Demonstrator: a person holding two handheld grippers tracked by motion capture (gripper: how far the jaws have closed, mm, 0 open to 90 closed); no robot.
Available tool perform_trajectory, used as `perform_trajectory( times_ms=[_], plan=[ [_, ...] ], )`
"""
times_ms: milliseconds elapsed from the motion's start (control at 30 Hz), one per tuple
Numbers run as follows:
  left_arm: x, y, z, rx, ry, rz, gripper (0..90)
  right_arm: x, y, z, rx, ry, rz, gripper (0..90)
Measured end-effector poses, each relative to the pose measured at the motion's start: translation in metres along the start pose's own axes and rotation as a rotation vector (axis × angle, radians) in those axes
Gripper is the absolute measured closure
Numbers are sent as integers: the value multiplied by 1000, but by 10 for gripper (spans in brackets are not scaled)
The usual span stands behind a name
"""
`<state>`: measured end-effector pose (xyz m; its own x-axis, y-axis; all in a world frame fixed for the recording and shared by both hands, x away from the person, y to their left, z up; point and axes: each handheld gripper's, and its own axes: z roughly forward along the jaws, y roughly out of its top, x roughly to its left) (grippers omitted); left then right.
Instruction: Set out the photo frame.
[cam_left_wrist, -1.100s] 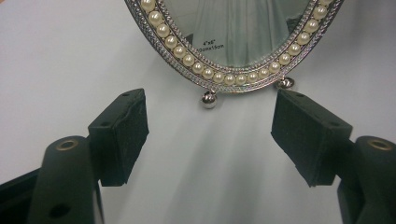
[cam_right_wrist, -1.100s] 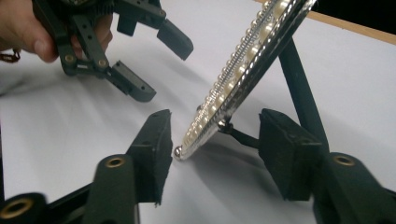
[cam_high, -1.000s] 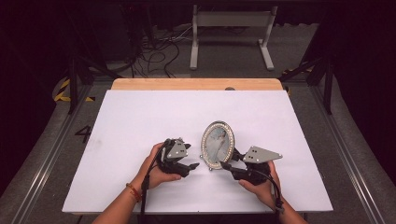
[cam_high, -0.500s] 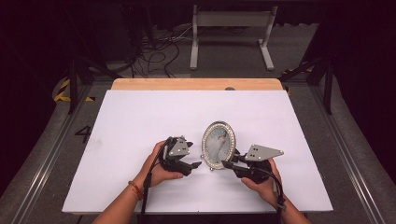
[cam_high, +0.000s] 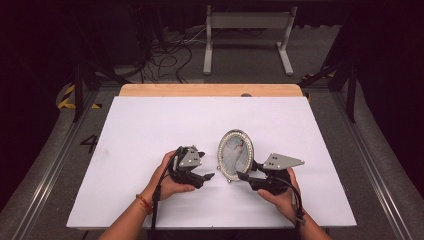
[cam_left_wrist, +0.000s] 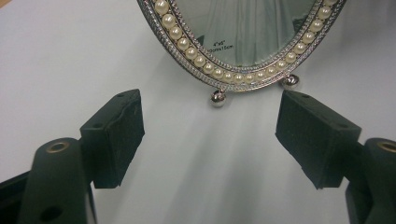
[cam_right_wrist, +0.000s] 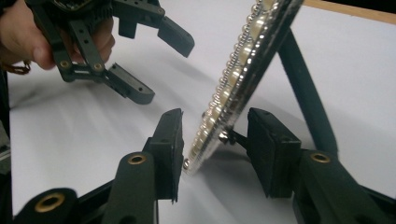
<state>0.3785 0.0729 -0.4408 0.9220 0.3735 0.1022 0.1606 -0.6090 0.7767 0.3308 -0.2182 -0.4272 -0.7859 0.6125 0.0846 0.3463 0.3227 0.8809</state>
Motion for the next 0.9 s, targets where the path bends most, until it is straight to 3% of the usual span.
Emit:
perform_trajectory(
  times_ms=[133, 367, 833, 900],
  plan=[
    [-1, 1, 2, 1, -4, 9, 239, 2, -2, 12, 13, 0, 6, 709],
    [-1, 2, 3, -5, -11, 1, 239, -6, -4, 12, 11, 67, 45, 725],
    [1, 11, 8, -33, -47, -39, 177, -15, -4, 4, 61, 182, 43, 760],
    [0, 14, 11, -29, -55, -28, 178, -16, -4, 2, 70, 187, 37, 755]
  ],
)
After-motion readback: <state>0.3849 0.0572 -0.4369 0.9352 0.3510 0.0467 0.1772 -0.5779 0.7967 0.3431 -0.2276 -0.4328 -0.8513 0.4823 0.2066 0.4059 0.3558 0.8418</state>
